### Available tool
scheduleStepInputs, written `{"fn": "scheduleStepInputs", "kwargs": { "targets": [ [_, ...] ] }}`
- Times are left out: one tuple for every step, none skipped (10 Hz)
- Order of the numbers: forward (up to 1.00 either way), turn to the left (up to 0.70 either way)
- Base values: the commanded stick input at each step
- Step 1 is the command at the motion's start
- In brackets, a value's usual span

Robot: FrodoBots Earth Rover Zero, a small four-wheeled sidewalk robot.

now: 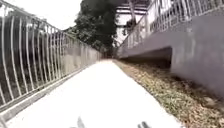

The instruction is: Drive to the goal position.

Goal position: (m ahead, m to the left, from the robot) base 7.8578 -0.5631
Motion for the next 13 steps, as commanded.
{"fn": "scheduleStepInputs", "kwargs": {
  "targets": [
    [1.00, 0.00],
    [1.00, 0.00],
    [1.00, 0.00],
    [1.00, 0.00],
    [1.00, 0.00],
    [1.00, 0.00],
    [1.00, 0.00],
    [1.00, 0.00],
    [1.00, 0.00],
    [1.00, 0.00],
    [1.00, 0.00],
    [1.00, 0.00],
    [1.00, 0.00]
  ]
}}
